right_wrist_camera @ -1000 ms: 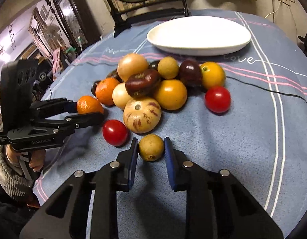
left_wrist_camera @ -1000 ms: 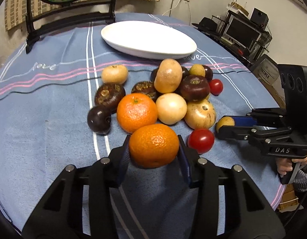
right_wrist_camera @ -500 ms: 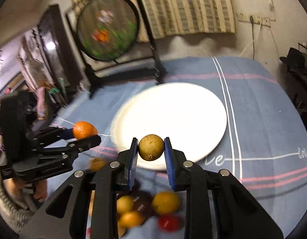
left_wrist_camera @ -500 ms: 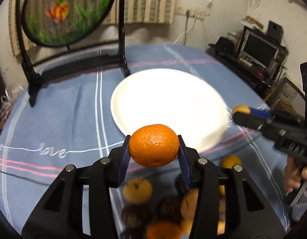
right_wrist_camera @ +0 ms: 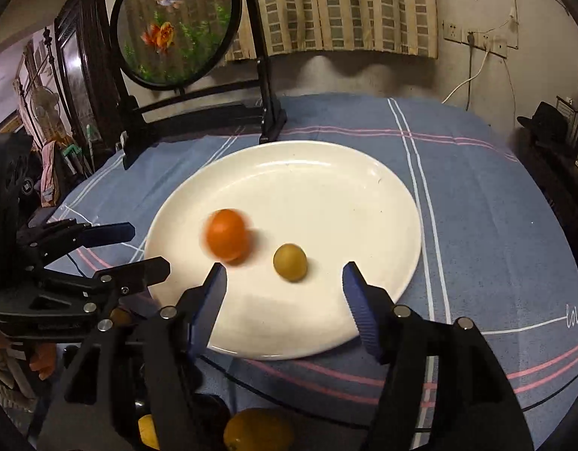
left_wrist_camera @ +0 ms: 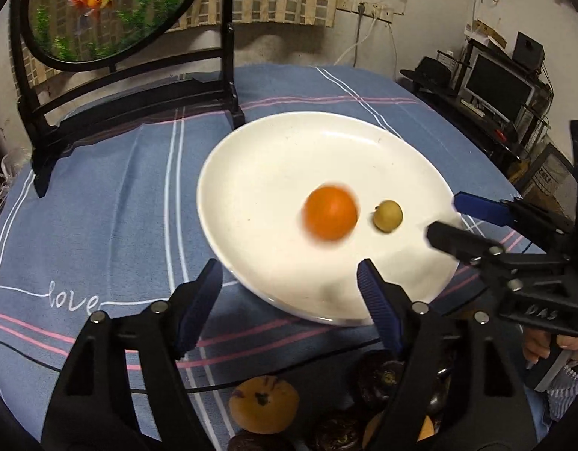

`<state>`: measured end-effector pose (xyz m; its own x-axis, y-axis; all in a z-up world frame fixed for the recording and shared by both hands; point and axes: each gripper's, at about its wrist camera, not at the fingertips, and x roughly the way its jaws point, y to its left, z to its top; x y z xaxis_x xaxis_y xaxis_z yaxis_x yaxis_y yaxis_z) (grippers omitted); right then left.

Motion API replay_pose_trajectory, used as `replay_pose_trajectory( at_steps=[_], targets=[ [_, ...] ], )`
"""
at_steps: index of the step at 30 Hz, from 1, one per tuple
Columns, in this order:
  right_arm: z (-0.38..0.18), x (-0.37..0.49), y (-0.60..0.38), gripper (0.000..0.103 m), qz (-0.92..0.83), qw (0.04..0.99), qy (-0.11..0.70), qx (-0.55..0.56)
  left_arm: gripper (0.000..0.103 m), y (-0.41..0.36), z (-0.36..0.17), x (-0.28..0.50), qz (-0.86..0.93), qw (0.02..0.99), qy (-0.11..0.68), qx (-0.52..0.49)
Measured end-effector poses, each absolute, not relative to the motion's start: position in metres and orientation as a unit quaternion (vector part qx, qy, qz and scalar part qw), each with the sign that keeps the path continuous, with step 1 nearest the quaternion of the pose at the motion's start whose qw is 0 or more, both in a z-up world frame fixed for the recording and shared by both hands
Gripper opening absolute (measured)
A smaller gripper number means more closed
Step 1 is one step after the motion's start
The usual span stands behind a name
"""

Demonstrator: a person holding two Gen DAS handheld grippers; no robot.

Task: Organize fruits
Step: 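Carry both fruits onto the white plate and open both tools, then grasp a dark purple plum with the left tool while the right tool grasps a red tomato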

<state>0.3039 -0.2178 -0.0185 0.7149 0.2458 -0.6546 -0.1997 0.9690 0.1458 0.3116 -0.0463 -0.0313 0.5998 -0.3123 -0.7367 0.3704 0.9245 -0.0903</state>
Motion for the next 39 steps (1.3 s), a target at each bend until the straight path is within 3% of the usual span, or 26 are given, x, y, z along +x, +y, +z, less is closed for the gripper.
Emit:
replay_pose_trajectory(
  at_steps=[8, 12, 17, 39],
  targets=[
    [0.022, 0.248, -0.243, 0.067, 0.106, 0.948, 0.288, 0.081, 0.098, -0.012, 0.002, 0.257, -0.131, 0.931, 0.340, 0.031],
    [0.015, 0.215, -0.257, 0.070, 0.105, 0.944, 0.284, 0.131, 0.098, 0.012, -0.010, 0.216, -0.111, 0.931, 0.348, 0.016],
    [-0.008, 0.179, -0.269, 0.092, 0.103, 0.931, 0.298, 0.182, 0.098, 0.034, -0.041, 0.184, -0.095, 0.921, 0.378, 0.002],
    [-0.021, 0.172, -0.272, 0.092, 0.096, 0.920, 0.324, 0.198, 0.098, 0.040, -0.080, 0.184, -0.055, 0.903, 0.424, 0.053]
  ],
)
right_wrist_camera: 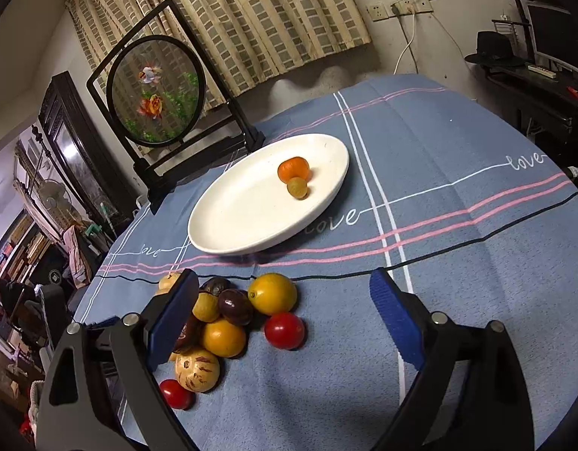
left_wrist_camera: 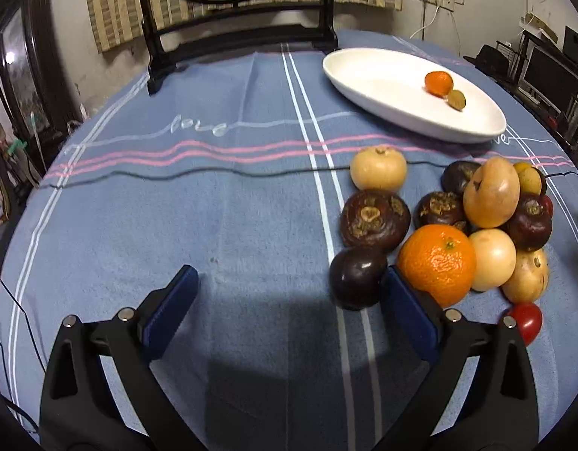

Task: Organize fruits
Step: 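Grasp a dark purple plum with the left tool while the right tool grasps a red tomato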

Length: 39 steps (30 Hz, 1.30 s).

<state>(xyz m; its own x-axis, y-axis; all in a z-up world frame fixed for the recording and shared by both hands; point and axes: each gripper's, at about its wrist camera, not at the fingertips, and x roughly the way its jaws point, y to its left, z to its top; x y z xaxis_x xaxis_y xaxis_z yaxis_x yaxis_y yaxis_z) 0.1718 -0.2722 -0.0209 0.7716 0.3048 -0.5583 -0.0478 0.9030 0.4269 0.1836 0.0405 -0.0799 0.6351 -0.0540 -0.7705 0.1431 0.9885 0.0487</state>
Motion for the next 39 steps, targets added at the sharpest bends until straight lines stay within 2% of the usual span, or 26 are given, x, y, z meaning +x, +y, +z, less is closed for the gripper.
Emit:
replay_pose_trajectory(
  at_steps=[1, 2, 6, 8, 11, 16, 22, 28, 31, 34, 39],
  targets=[
    [-0.021, 0.172, -0.272, 0.092, 0.097, 0.920, 0.325, 0.197, 0.096, 0.042, -0.079, 0.184, -0.063, 0.904, 0.421, 0.045],
    [-0.020, 0.172, -0.271, 0.092, 0.098, 0.920, 0.324, 0.196, 0.087, 0.042, -0.079, 0.184, -0.069, 0.903, 0.422, 0.040],
    [-0.021, 0.171, -0.272, 0.092, 0.096, 0.921, 0.324, 0.195, 0.073, 0.040, -0.078, 0.183, -0.096, 0.902, 0.421, 0.025],
    [-0.022, 0.172, -0.272, 0.092, 0.095, 0.920, 0.326, 0.195, 0.054, 0.037, -0.077, 0.181, -0.113, 0.900, 0.419, 0.022],
    [-0.023, 0.172, -0.270, 0.092, 0.095, 0.920, 0.329, 0.192, 0.035, 0.031, -0.078, 0.179, -0.139, 0.897, 0.420, 0.024],
    [-0.024, 0.172, -0.269, 0.092, 0.094, 0.919, 0.332, 0.189, 0.029, 0.032, -0.079, 0.178, -0.153, 0.893, 0.424, 0.013],
    [-0.030, 0.173, -0.256, 0.092, 0.114, 0.916, 0.349, 0.161, 0.029, 0.031, -0.073, 0.172, -0.141, 0.902, 0.407, 0.019],
    [-0.051, 0.180, -0.227, 0.051, 0.106, 0.906, 0.403, 0.069, 0.029, 0.040, -0.070, 0.171, -0.124, 0.908, 0.401, 0.006],
    [-0.058, 0.183, -0.223, 0.039, 0.107, 0.901, 0.417, 0.057, 0.029, 0.038, -0.068, 0.170, -0.128, 0.908, 0.399, 0.010],
    [-0.063, 0.186, -0.226, 0.033, 0.098, 0.901, 0.420, 0.054, 0.029, 0.038, -0.070, 0.173, -0.131, 0.906, 0.403, 0.008],
    [-0.066, 0.191, -0.224, 0.033, 0.095, 0.901, 0.420, 0.051, 0.029, 0.035, -0.073, 0.174, -0.141, 0.902, 0.409, 0.010]
  ],
)
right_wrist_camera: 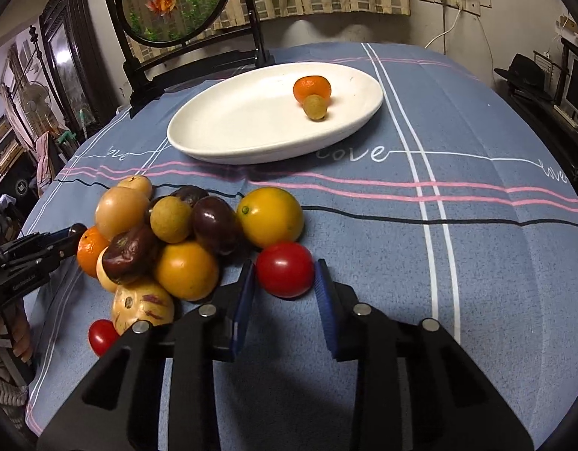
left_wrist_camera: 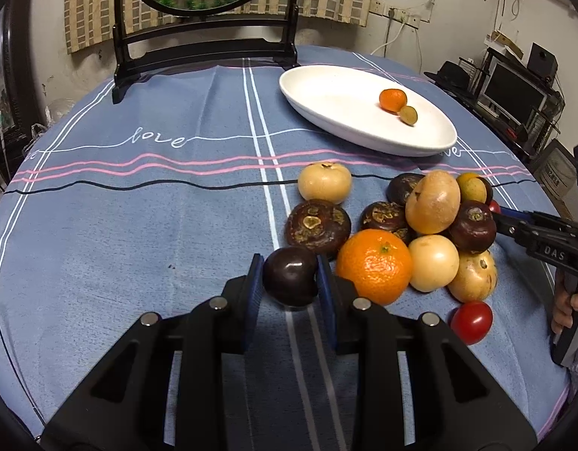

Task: Organize fruits
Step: 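Grasp a dark purple plum with the left tool while the right tool grasps a red tomato, then carry the plum and tomato onto the white plate and open both tools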

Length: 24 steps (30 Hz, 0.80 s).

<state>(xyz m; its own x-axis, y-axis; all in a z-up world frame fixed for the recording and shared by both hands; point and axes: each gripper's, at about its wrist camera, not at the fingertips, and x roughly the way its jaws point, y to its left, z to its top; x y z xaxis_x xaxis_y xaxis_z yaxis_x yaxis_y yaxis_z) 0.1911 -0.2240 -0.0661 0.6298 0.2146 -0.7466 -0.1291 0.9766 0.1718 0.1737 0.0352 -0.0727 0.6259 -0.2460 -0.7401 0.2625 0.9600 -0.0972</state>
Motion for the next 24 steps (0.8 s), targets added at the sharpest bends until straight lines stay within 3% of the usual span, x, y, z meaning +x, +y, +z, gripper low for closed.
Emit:
replay_pose_trajectory(
  at_steps=[8, 18, 24],
  targets=[
    [-0.058, 0.184, -0.230, 0.031, 0.106, 0.907, 0.402, 0.069, 0.029, 0.041, -0.067, 0.173, -0.143, 0.906, 0.399, -0.006],
    [0.017, 0.226, -0.245, 0.031, 0.112, 0.932, 0.333, 0.092, 0.029, -0.018, 0.003, 0.240, -0.160, 0.917, 0.362, 0.056],
    [-0.010, 0.285, -0.217, 0.031, 0.131, 0.915, 0.375, 0.075, 0.029, -0.058, -0.016, 0.295, -0.171, 0.902, 0.389, 0.069]
  ],
)
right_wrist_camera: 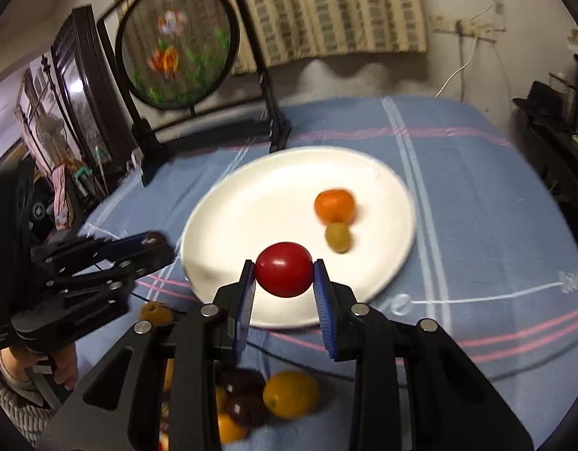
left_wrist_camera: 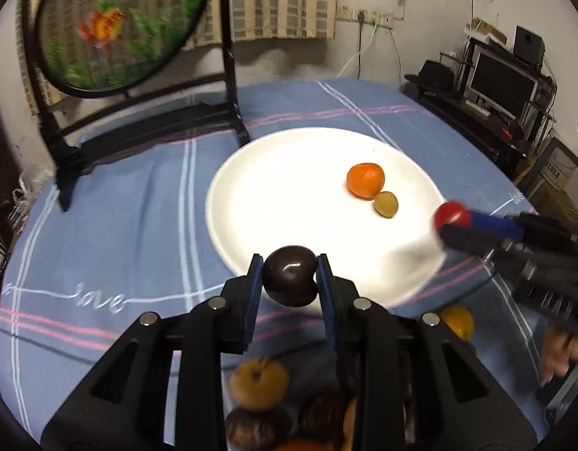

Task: Organize fruits
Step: 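Carry the plum and tomato onto the white plate and open both tools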

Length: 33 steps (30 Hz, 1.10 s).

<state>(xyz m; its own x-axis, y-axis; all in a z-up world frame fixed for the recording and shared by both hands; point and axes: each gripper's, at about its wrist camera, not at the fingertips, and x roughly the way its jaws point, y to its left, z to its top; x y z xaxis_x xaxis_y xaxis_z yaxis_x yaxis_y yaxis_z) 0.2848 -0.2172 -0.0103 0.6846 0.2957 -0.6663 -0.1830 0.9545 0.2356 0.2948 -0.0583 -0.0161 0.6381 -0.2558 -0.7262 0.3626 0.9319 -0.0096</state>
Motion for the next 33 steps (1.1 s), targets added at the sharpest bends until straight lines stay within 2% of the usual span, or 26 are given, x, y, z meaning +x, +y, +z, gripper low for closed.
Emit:
replay_pose_trajectory(
  at_steps=[3, 5, 6, 7, 9, 10, 14, 18, 20, 25, 29, 33],
  targets=[
    [-0.024, 0.298, -0.213, 0.032, 0.128, 0.908, 0.393, 0.069, 0.036, -0.069, -0.030, 0.310, -0.176, 0.896, 0.401, 0.073],
    [-0.031, 0.303, -0.211, 0.033, 0.129, 0.901, 0.409, 0.059, 0.067, -0.071, -0.036, 0.313, -0.176, 0.896, 0.400, 0.076],
    [-0.031, 0.303, -0.213, 0.034, 0.125, 0.903, 0.407, 0.056, 0.070, -0.071, -0.038, 0.313, -0.171, 0.899, 0.396, 0.079],
    [-0.031, 0.303, -0.213, 0.034, 0.123, 0.904, 0.405, 0.055, 0.071, -0.071, -0.040, 0.313, -0.168, 0.899, 0.396, 0.083],
    [-0.032, 0.302, -0.218, 0.045, 0.119, 0.904, 0.405, 0.059, 0.071, -0.069, -0.040, 0.313, -0.169, 0.898, 0.398, 0.082],
    [-0.031, 0.300, -0.221, 0.066, 0.121, 0.906, 0.401, 0.066, 0.071, -0.066, -0.039, 0.314, -0.168, 0.899, 0.397, 0.077],
    [-0.020, 0.296, -0.224, 0.068, 0.117, 0.919, 0.371, 0.065, 0.080, -0.052, -0.026, 0.311, -0.148, 0.909, 0.386, 0.060],
    [-0.004, 0.281, -0.232, 0.068, 0.116, 0.931, 0.338, 0.079, 0.082, -0.033, -0.012, 0.293, -0.137, 0.917, 0.371, 0.049],
    [0.007, 0.267, -0.237, 0.068, 0.115, 0.937, 0.319, 0.088, 0.087, -0.019, -0.012, 0.277, -0.132, 0.921, 0.366, 0.039],
    [0.006, 0.229, -0.251, 0.070, 0.110, 0.937, 0.303, 0.134, 0.087, 0.014, -0.028, 0.241, -0.105, 0.919, 0.379, 0.019],
    [-0.012, 0.213, -0.265, 0.083, 0.097, 0.924, 0.326, 0.178, 0.087, 0.020, -0.044, 0.235, -0.099, 0.912, 0.397, 0.010],
    [-0.014, 0.211, -0.273, 0.084, 0.087, 0.923, 0.323, 0.191, 0.087, 0.012, -0.048, 0.235, -0.110, 0.909, 0.401, 0.022]
  ],
)
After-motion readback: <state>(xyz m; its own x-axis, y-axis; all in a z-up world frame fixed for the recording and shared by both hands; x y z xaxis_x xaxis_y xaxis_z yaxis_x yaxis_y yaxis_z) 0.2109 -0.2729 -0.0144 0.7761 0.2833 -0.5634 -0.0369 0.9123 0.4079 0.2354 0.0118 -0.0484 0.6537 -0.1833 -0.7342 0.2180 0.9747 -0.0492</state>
